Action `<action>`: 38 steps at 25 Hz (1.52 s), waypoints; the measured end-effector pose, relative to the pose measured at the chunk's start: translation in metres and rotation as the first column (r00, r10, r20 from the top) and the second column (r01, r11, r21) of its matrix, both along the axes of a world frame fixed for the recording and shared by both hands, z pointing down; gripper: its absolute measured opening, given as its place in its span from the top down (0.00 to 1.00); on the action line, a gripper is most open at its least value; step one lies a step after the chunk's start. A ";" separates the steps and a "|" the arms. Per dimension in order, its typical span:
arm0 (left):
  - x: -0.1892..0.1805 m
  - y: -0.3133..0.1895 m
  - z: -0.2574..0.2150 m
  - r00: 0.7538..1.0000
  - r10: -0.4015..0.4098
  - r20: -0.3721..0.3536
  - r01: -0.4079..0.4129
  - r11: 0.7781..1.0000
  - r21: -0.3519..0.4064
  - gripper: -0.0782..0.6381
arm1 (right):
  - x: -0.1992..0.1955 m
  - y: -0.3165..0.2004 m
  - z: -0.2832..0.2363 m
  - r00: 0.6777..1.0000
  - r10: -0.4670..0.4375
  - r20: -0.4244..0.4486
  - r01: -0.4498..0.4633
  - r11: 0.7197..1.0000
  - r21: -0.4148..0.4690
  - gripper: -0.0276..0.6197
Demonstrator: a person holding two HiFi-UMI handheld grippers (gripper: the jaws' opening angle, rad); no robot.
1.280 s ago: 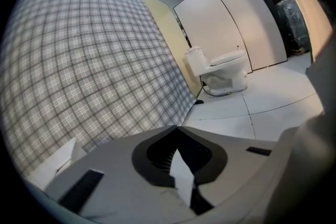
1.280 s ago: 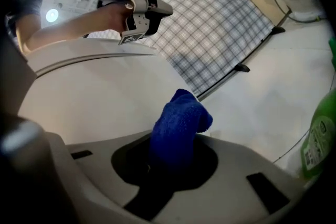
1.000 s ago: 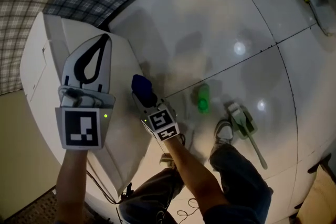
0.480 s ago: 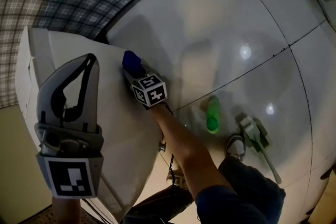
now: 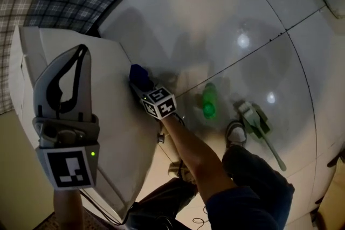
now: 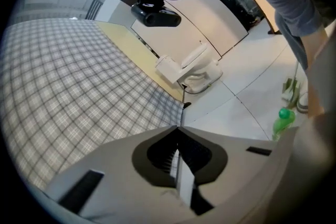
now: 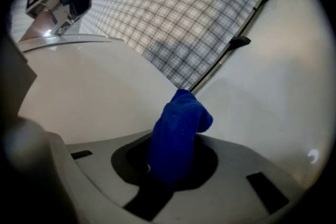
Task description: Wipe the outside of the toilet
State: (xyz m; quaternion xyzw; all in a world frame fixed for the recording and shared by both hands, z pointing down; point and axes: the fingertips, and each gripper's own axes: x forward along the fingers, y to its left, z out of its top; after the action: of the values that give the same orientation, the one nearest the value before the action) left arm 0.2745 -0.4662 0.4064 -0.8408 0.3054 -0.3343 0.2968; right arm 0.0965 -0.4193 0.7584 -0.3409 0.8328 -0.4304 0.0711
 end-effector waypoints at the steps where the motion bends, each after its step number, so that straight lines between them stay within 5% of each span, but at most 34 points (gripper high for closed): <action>1: 0.000 0.000 -0.001 1.000 -0.007 -0.015 0.007 1.000 0.002 0.87 | 0.003 0.020 -0.003 1.000 -0.008 -0.006 0.008 1.000 -0.010 0.84; 9: -0.004 0.003 0.009 0.998 -0.044 -0.037 0.041 0.996 -0.074 0.87 | 0.013 0.161 -0.013 0.998 -0.046 -0.044 0.040 0.990 -0.137 0.84; 16: 0.007 0.026 -0.009 0.992 -0.050 -0.114 0.037 0.993 -0.114 0.87 | 0.039 0.147 -0.056 0.996 0.056 -0.070 -0.063 0.994 -0.088 0.84; 23: 0.009 0.066 -0.079 0.974 -0.090 -0.206 0.052 0.982 -0.182 0.87 | 0.065 0.138 -0.183 0.985 0.137 -0.106 -0.136 0.991 0.020 0.84; 27: -0.020 0.093 -0.116 0.961 -0.155 -0.229 0.103 0.970 -0.222 0.87 | 0.085 0.138 -0.260 0.969 0.195 -0.151 -0.179 0.978 0.109 0.84; 38: -0.063 0.176 -0.220 0.910 -0.239 -0.338 0.139 0.946 -0.293 0.87 | 0.112 0.173 -0.485 0.912 0.339 -0.231 -0.236 0.894 0.380 0.84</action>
State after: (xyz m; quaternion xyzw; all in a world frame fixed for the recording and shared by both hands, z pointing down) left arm 0.2111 -0.2905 0.1860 -0.8863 0.3894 -0.2352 0.0862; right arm 0.2084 -0.2460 0.2730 -0.5034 0.8359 -0.2075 0.0696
